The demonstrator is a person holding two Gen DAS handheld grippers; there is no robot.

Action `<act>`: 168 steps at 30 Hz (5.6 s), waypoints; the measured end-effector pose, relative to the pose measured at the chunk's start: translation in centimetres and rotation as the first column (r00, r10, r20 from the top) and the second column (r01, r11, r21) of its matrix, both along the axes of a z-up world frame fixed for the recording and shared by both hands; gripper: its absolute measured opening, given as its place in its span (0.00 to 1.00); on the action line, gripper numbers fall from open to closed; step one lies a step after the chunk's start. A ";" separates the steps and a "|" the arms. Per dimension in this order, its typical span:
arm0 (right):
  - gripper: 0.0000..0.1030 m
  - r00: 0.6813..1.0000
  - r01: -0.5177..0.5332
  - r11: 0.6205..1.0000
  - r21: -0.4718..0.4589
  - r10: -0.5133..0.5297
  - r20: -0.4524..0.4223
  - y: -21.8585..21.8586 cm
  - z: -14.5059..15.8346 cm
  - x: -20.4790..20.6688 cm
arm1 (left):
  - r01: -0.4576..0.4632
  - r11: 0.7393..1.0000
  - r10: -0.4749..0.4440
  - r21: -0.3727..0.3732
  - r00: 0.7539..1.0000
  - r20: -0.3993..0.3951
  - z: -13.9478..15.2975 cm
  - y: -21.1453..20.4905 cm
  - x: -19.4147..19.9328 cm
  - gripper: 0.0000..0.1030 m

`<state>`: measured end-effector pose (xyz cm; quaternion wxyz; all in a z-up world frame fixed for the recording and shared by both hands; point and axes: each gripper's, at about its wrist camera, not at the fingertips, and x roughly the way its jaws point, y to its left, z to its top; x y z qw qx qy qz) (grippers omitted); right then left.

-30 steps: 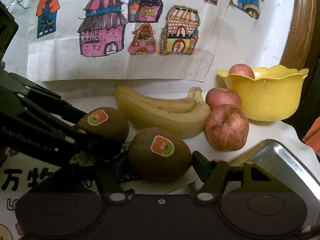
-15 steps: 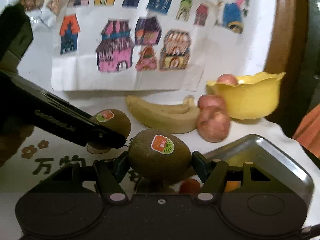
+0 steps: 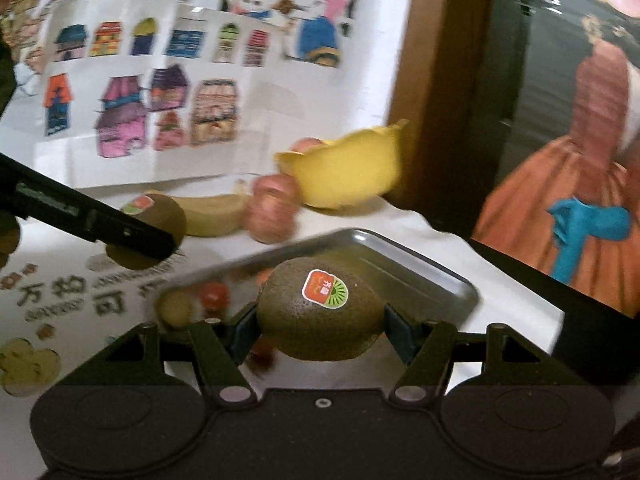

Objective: Organize fruits
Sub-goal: 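Carry both kiwis over the metal tray and lower them in, then open both grippers to release the kiwis in the tray, then lift both tools away from the tray, then move the right gripper to the red apple and grasp it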

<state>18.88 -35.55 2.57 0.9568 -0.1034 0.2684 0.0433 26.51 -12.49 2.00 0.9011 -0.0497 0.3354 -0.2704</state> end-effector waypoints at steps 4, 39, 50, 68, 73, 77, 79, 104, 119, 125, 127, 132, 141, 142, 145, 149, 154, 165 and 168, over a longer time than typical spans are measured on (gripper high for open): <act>0.66 0.999 0.041 0.999 0.011 -0.041 -0.001 -2.3 -0.4 -0.2 | 0.042 0.999 -0.042 -0.003 0.999 -0.005 -0.1 -2.6 -0.2 0.58; 0.66 0.999 0.010 0.997 0.080 -0.007 -0.044 -4.2 -3.6 4.6 | 0.102 0.992 -0.099 0.073 0.994 -0.053 -4.2 -7.5 -0.3 0.58; 0.66 0.998 -0.013 0.997 0.080 0.018 -0.066 -3.0 -4.5 7.0 | 0.082 0.993 -0.080 0.080 0.996 -0.029 -4.3 -7.4 -0.4 0.59; 0.84 1.000 0.014 0.999 0.029 -0.014 -0.006 -2.6 -1.8 2.8 | 0.050 0.998 -0.051 0.032 0.998 0.037 -2.1 -5.5 -2.8 0.85; 0.96 0.999 0.038 0.999 0.028 -0.039 0.035 -2.1 -0.2 -0.7 | 0.030 0.999 -0.031 0.013 0.996 0.088 -0.5 -4.0 -5.0 0.95; 0.99 0.997 0.052 0.999 0.016 -0.053 0.065 -1.0 1.3 -3.8 | 0.017 1.000 -0.017 0.002 0.992 0.123 0.7 -2.7 -7.0 0.99; 0.99 0.995 0.054 0.998 0.012 -0.055 0.079 -0.3 2.0 -5.4 | 0.012 1.000 -0.012 -0.001 0.991 0.135 1.1 -2.1 -7.9 0.99; 0.99 0.999 -0.015 1.000 0.026 0.017 -0.045 11.6 1.8 -13.8 | -0.169 0.985 0.164 0.025 0.977 0.137 0.0 12.5 -14.2 1.00; 0.99 0.990 -0.103 0.994 0.017 0.105 -0.093 16.2 1.5 -12.0 | -0.222 0.975 0.218 0.028 0.970 0.107 -0.5 15.8 -14.1 1.00; 0.99 0.989 -0.116 0.993 0.021 0.117 -0.085 16.1 1.6 -10.5 | -0.232 0.971 0.224 0.053 0.967 0.124 -0.1 15.9 -12.9 1.00; 0.99 0.990 -0.114 0.993 0.035 0.116 -0.080 15.7 1.5 -9.9 | -0.239 0.969 0.230 0.061 0.965 0.128 0.0 15.9 -12.4 1.00; 0.99 0.989 -0.110 0.992 0.056 0.115 -0.094 14.6 1.0 -8.1 | -0.243 0.966 0.230 0.091 0.964 0.131 0.1 15.3 -11.0 1.00; 0.99 0.988 -0.117 0.991 0.060 0.122 -0.094 13.5 0.5 -5.6 | -0.208 0.969 0.189 0.137 0.972 0.140 -0.2 13.4 -8.1 1.00; 0.99 0.988 -0.118 0.991 0.062 0.123 -0.091 13.4 0.5 -5.2 | -0.202 0.969 0.182 0.141 0.973 0.141 -0.2 13.1 -7.7 1.00; 0.99 0.990 -0.118 0.990 0.079 0.123 -0.072 12.5 0.9 -4.0 | -0.182 0.970 0.159 0.158 0.976 0.148 -0.4 12.6 -6.5 1.00; 0.99 0.991 -0.122 0.988 0.093 0.127 -0.044 10.9 2.0 -1.3 | -0.147 0.973 0.115 0.179 0.977 0.178 -0.5 11.8 -4.6 1.00; 0.99 0.986 -0.156 0.984 0.089 0.160 -0.042 9.4 2.8 4.1 | -0.111 0.976 0.070 0.185 0.974 0.214 -0.8 10.7 -1.7 1.00; 0.98 0.970 -0.015 0.958 0.287 0.083 -0.228 6.8 -0.4 18.4 | -0.009 0.970 -0.051 0.244 0.970 0.237 -2.7 7.2 4.4 1.00; 0.95 0.965 0.017 0.954 0.299 0.063 -0.256 6.3 -1.4 20.8 | 0.003 0.966 -0.064 0.257 0.971 0.231 -3.5 6.8 5.4 1.00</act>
